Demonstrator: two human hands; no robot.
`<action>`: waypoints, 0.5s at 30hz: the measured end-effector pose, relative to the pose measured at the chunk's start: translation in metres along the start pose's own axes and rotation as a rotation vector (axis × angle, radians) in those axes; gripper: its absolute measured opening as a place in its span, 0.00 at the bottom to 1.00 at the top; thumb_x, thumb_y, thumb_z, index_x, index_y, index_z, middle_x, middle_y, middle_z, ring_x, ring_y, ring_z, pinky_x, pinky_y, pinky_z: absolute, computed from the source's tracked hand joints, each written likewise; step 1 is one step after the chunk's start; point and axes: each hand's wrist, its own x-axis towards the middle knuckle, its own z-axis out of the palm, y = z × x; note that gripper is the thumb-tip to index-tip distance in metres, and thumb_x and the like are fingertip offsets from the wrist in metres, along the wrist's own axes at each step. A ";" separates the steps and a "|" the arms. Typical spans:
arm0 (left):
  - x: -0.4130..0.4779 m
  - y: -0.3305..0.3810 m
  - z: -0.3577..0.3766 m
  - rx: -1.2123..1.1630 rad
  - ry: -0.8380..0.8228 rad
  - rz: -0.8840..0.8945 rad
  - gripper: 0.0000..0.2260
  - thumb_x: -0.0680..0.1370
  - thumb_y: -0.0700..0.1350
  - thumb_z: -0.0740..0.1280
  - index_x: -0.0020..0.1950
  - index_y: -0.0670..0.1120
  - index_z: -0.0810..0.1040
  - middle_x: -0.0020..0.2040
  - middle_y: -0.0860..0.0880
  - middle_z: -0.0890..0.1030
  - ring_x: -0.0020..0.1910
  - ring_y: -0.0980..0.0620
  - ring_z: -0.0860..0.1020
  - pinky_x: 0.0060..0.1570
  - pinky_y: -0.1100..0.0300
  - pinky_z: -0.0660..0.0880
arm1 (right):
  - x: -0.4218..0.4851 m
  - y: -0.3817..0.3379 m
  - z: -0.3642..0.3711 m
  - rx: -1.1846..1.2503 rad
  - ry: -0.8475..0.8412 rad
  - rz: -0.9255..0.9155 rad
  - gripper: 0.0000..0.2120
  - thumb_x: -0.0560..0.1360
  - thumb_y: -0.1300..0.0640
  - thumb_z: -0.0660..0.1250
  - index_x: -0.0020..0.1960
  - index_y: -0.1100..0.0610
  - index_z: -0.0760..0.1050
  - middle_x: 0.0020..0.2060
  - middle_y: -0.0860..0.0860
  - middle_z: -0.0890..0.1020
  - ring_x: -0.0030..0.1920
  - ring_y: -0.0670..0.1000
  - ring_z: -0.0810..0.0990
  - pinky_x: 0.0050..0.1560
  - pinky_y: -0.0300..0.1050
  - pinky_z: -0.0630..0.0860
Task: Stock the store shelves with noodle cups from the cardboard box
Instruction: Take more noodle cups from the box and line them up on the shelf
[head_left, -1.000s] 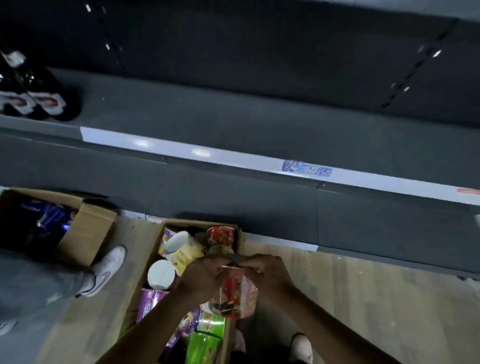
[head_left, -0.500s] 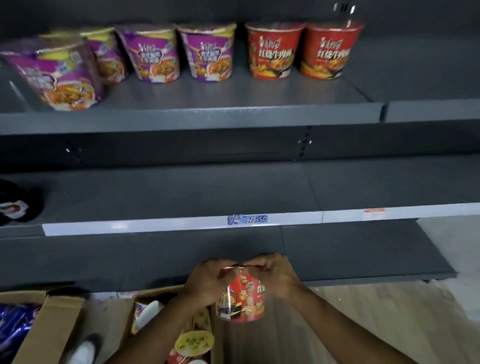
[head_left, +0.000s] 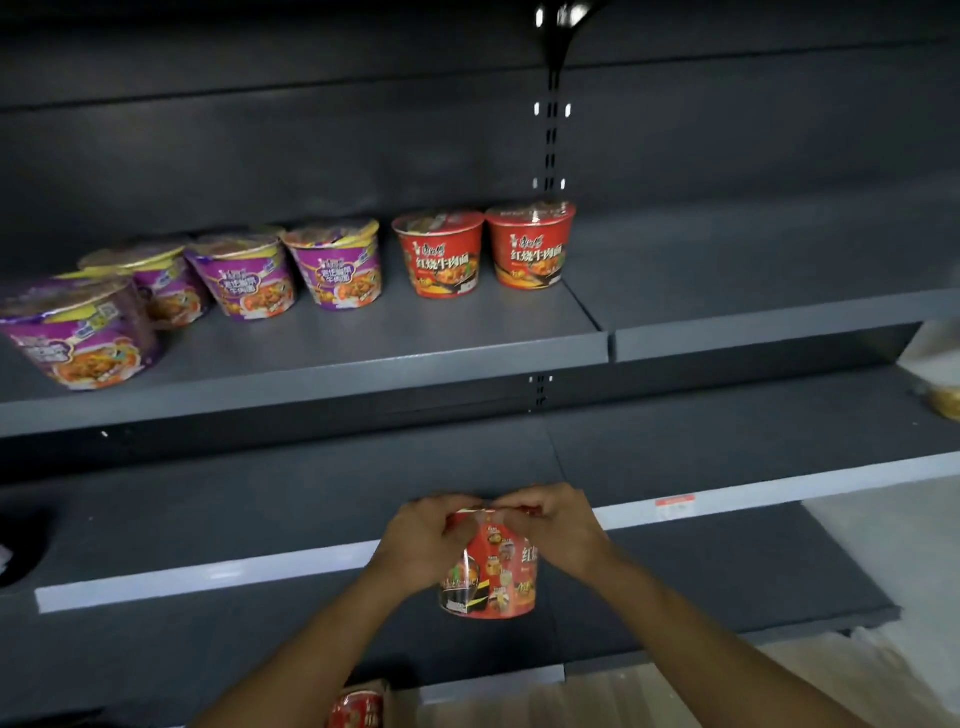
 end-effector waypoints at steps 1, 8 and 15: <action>0.004 0.012 -0.002 0.002 0.011 0.010 0.11 0.80 0.51 0.61 0.60 0.57 0.79 0.56 0.56 0.80 0.52 0.60 0.78 0.53 0.64 0.75 | 0.001 -0.005 -0.011 0.000 0.014 -0.020 0.07 0.74 0.60 0.70 0.51 0.54 0.84 0.41 0.43 0.84 0.43 0.41 0.83 0.42 0.32 0.77; 0.032 0.096 -0.015 0.077 0.147 0.107 0.09 0.78 0.53 0.62 0.54 0.56 0.80 0.51 0.55 0.81 0.49 0.58 0.78 0.53 0.57 0.76 | 0.009 -0.040 -0.091 -0.141 0.132 -0.201 0.07 0.72 0.59 0.71 0.49 0.55 0.84 0.39 0.40 0.81 0.42 0.38 0.81 0.45 0.29 0.74; 0.045 0.169 -0.039 -0.064 0.261 0.099 0.08 0.77 0.52 0.66 0.55 0.56 0.80 0.50 0.55 0.83 0.47 0.58 0.80 0.48 0.58 0.79 | 0.015 -0.077 -0.146 -0.021 0.202 -0.271 0.07 0.72 0.56 0.72 0.50 0.54 0.84 0.42 0.44 0.84 0.45 0.44 0.83 0.47 0.40 0.80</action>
